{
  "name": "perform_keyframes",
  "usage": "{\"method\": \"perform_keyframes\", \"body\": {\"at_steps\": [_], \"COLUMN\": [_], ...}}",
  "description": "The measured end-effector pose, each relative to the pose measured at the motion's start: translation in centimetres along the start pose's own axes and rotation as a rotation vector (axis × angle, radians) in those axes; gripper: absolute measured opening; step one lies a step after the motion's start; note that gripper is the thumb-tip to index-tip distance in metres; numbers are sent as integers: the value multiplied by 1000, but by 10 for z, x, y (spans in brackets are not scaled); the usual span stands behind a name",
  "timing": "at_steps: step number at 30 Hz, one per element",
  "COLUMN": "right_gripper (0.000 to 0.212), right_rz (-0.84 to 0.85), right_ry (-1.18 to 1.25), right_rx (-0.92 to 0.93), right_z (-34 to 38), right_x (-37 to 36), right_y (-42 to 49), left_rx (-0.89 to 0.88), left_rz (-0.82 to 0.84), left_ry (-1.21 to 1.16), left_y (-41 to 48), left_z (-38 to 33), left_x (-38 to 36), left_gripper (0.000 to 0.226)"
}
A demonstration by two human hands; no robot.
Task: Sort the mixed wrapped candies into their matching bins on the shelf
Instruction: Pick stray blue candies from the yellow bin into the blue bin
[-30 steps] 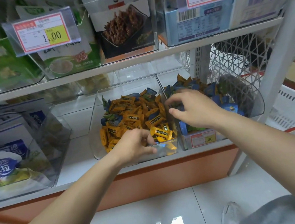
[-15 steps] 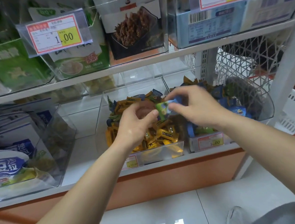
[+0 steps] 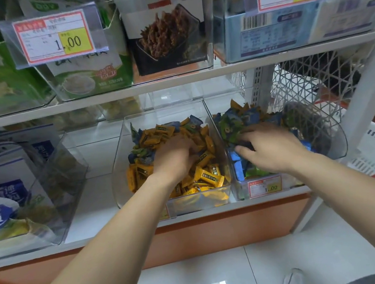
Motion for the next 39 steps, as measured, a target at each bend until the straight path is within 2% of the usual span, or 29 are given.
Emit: {"method": "perform_keyframes", "body": {"at_steps": [2, 5, 7, 9, 11, 13, 15, 17, 19, 21, 23, 25, 28, 33, 39], "right_gripper": [37, 38, 45, 52, 45, 31, 23, 23, 25, 23, 21, 31, 43, 25, 32], "right_rz": [-98, -202, -180, -112, -76, -136, -259, -406, -515, -507, -372, -229, -253, -307, -274], "right_ry": [81, 250, 355, 447, 564, 631, 628, 492, 311, 187, 115, 142, 302, 253, 304], "right_rx": [-17, 59, 132, 174, 189, 196, 184, 126, 49, 2, -29, -33, -55, 2, 172], "right_z": [5, 23, 44, 64, 76, 79, 72, 58, 41, 26, 19, 18, 19, 52, 102], "right_x": [14, 31, 32, 25, 21, 26, 35, 43, 46, 39, 20, 3, 11, 29, 31], "right_y": [0, 1, 4, 8, 13, 16, 16, 14, 11, 11, 16, 21, 20, 15, 18], "left_rx": [9, 47, 71, 100, 133, 163, 206, 285, 392, 510, 584, 565, 500, 438, 330], "left_rz": [4, -32, -60, -60, -55, -45, -73, -100, -71, -10, 62, 121, 138, 141, 69], "left_ry": [-35, -268, -469, -707, -829, -818, -647, -372, -262, -284, -241, -188, -231, -306, -559], "left_y": [0, -3, -11, -24, -36, -43, -46, -45, -42, -37, -31, -25, -24, -31, -43], "left_z": [2, 12, 18, 20, 23, 28, 41, 58, 73, 87, 96, 99, 98, 90, 82], "left_x": [2, 17, 31, 38, 39, 36, 36, 36, 29, 18, 10, 6, 6, 9, 23], "left_gripper": [6, 8, 11, 4, 10, 13, 15, 31, 54, 73, 81, 71, 50, 61, 41]}}
Point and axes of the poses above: each hand's wrist, its own y-axis towards the middle knuckle, its own x-axis out of the back of the hand, z = x × y, the point moved 7 cm from there along y, towards the middle knuckle, and after that the axes turned 6 degrees about z, right-handed, at the moved point
